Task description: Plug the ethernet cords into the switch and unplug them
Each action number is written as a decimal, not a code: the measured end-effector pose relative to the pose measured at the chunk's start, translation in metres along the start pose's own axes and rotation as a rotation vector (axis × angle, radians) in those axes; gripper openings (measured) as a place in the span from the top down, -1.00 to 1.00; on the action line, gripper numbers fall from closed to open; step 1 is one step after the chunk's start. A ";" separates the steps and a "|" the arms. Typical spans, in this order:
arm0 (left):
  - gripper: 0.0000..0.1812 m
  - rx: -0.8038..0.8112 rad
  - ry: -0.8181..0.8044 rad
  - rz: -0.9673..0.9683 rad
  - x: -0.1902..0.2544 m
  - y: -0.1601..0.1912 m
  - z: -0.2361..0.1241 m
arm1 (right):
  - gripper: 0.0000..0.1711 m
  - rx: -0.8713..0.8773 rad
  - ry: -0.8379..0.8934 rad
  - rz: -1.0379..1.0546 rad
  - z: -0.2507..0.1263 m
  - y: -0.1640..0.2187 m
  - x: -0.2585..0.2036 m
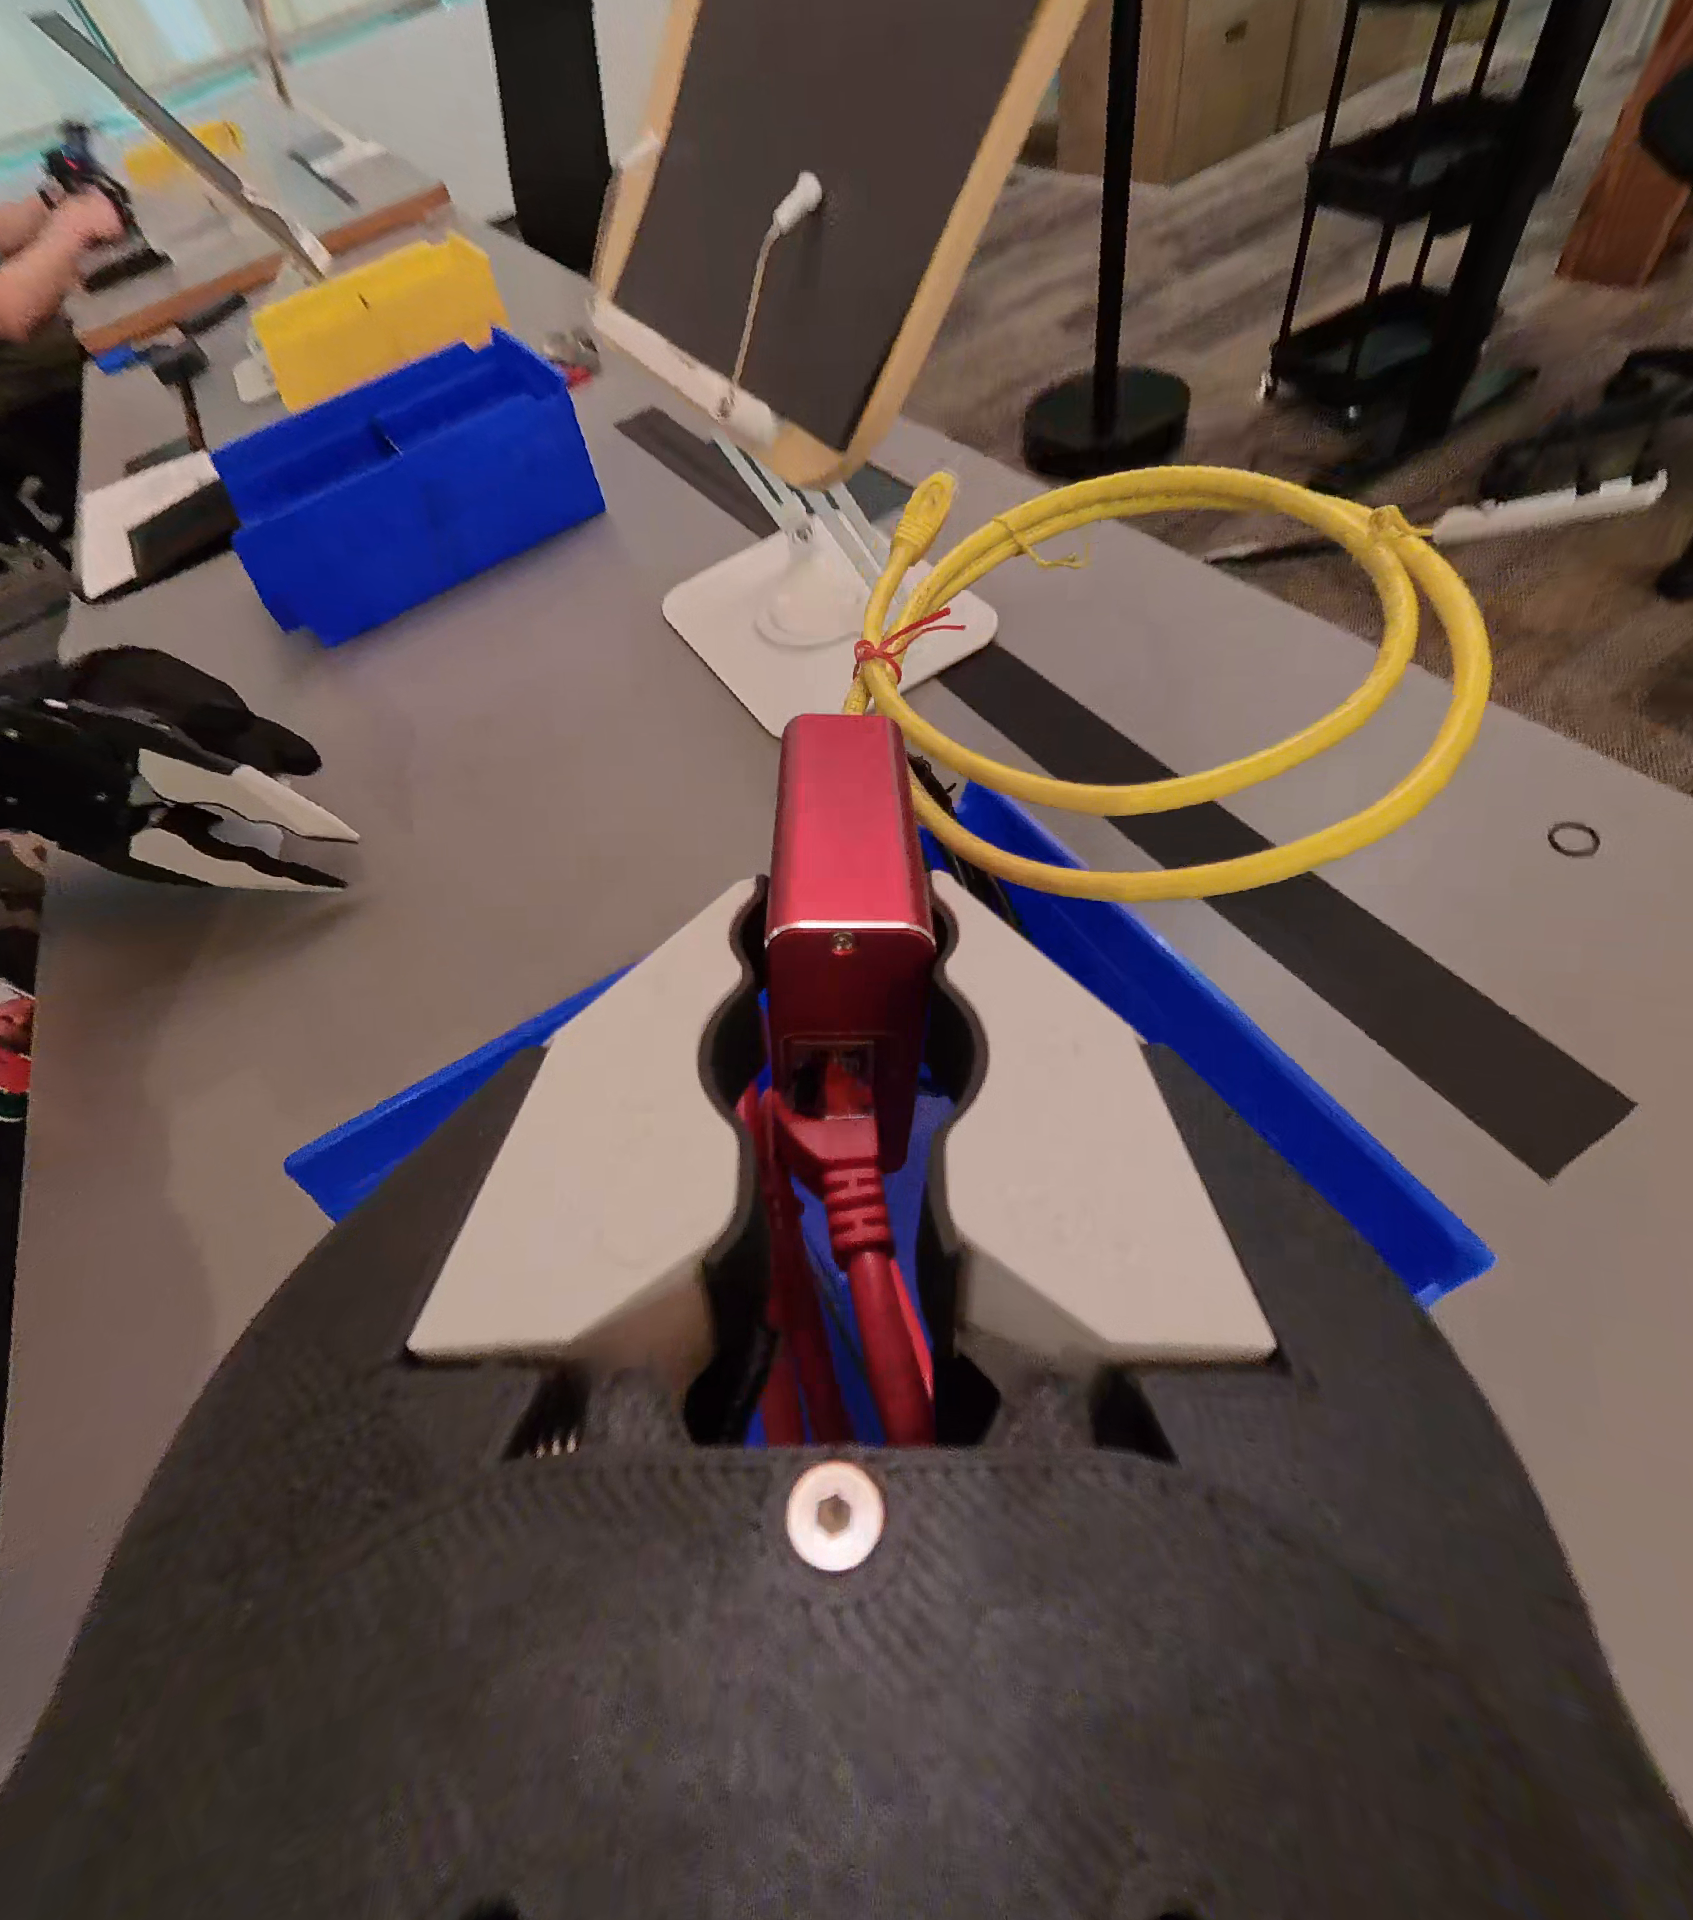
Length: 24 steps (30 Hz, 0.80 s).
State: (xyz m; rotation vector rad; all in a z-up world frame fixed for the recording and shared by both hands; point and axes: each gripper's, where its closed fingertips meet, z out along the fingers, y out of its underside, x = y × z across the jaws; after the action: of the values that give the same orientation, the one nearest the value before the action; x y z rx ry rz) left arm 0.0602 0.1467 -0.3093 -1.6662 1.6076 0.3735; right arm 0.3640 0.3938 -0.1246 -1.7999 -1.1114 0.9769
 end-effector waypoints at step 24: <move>0.71 -0.004 0.024 0.004 0.008 0.003 0.002 | 0.62 -0.150 0.158 -0.034 -0.002 0.019 0.045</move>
State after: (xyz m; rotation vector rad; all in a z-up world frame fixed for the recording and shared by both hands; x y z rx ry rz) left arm 0.0589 0.1430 -0.3170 -1.6764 1.6296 0.3603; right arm 0.3857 0.4290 -0.1497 -1.9351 -1.1372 0.7338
